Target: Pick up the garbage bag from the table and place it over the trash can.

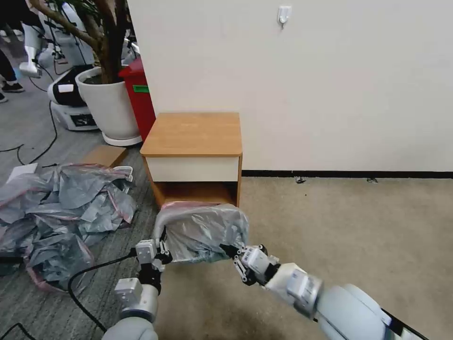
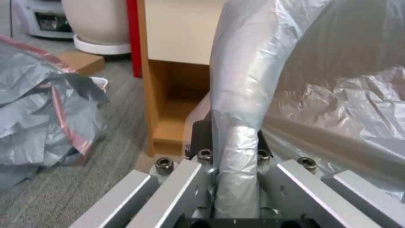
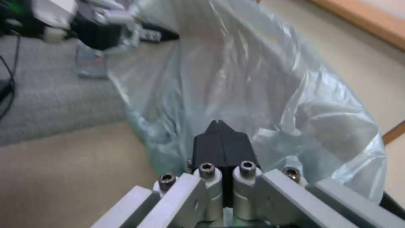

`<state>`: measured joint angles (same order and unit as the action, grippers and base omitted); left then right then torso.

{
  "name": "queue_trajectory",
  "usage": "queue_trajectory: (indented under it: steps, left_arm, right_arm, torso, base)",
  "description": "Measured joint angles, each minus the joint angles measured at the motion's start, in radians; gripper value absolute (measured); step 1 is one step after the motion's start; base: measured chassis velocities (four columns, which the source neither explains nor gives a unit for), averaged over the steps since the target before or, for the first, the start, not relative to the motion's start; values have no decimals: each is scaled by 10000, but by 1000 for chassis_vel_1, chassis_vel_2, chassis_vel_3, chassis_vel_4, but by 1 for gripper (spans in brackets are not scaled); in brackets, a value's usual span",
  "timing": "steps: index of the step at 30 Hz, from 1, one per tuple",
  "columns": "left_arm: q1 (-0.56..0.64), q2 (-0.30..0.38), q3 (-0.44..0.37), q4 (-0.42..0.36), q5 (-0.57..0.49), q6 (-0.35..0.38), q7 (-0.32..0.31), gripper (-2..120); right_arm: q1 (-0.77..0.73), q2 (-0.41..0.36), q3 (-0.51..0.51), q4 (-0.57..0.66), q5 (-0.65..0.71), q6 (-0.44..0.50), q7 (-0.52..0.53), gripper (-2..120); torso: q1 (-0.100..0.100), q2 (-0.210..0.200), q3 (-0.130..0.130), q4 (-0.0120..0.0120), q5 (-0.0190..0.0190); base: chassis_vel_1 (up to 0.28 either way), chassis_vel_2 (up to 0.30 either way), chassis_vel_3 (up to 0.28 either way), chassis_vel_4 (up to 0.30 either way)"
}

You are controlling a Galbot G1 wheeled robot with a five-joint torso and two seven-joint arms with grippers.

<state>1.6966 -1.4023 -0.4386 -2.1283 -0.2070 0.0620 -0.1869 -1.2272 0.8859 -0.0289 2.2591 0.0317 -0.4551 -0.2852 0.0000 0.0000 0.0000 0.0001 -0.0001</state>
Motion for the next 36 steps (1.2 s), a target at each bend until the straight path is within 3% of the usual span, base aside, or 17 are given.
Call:
queue_trajectory:
  steps: [11, 36]
  left_arm:
    - [19, -200, 148, 124, 615, -184, 162, 1]
    - [-34, -542, 754, 491, 1174, -206, 232, 1]
  right_arm:
    - [1385, 555, -961, -702, -333, -1530, -229, 0]
    - [2914, 1711, -1947, -3185, -1309, -2335, -121, 0]
  torso:
    - [0, 0, 0, -1, 0]
    - [0, 0, 0, 0, 1]
  base:
    - [0, 0, 0, 0]
    - [0, 0, 0, 0]
